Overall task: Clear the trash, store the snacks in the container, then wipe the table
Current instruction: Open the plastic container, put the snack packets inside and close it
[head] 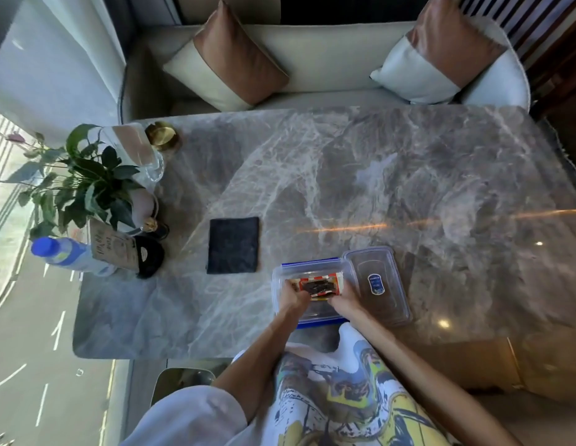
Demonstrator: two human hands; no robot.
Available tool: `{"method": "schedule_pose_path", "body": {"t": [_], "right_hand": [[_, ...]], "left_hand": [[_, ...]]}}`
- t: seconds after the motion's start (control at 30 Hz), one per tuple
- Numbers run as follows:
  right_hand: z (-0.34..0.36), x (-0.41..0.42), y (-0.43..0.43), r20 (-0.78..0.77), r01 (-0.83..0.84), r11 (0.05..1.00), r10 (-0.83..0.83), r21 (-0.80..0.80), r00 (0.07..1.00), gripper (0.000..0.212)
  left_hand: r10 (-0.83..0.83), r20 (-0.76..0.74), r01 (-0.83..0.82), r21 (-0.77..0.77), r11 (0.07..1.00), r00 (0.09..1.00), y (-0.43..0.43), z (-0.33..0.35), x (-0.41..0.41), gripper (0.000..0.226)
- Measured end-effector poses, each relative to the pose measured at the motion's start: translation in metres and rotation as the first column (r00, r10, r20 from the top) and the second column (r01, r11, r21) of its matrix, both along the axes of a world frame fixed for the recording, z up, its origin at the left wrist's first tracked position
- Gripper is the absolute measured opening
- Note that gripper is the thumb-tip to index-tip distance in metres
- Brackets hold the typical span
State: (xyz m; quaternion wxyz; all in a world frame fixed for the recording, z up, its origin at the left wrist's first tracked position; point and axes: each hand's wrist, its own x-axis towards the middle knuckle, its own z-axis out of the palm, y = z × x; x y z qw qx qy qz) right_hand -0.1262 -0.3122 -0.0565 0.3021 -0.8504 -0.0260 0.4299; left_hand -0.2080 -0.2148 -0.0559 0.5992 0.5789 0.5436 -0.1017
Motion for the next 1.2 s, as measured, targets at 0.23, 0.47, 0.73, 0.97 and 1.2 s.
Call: {"method": "schedule_pose_path", "body": {"t": [0.23, 0.47, 0.73, 0.97, 1.2], "right_hand": [[-0.002, 0.002, 0.001, 0.044, -0.063, 0.996, 0.066, -0.069, 0.997, 0.033], [-0.002, 0.003, 0.004, 0.021, -0.099, 0.954, 0.110, -0.282, 0.994, 0.035], [-0.003, 0.008, 0.006, -0.001, -0.074, 0.936, 0.079, -0.344, 0.997, 0.033], [0.001, 0.012, 0.005, -0.040, -0.065, 0.948, 0.055, -0.311, 0.998, 0.036], [0.010, 0.019, 0.004, -0.066, -0.089, 0.957, 0.074, -0.277, 0.995, 0.034]], "left_hand": [[0.033, -0.100, -0.037, -0.038, 0.999, 0.994, 0.005, 0.000, 0.003, 0.020], [-0.057, -0.104, 0.052, -0.043, 0.998, 0.993, 0.009, 0.001, -0.001, 0.020], [-0.121, -0.128, 0.117, -0.043, 0.992, 0.984, 0.011, 0.002, 0.003, 0.031], [-0.108, -0.103, 0.105, -0.025, 0.994, 0.989, 0.010, 0.003, 0.003, 0.032], [-0.176, -0.134, 0.175, -0.021, 0.984, 0.975, 0.017, 0.008, 0.005, 0.033]]}}
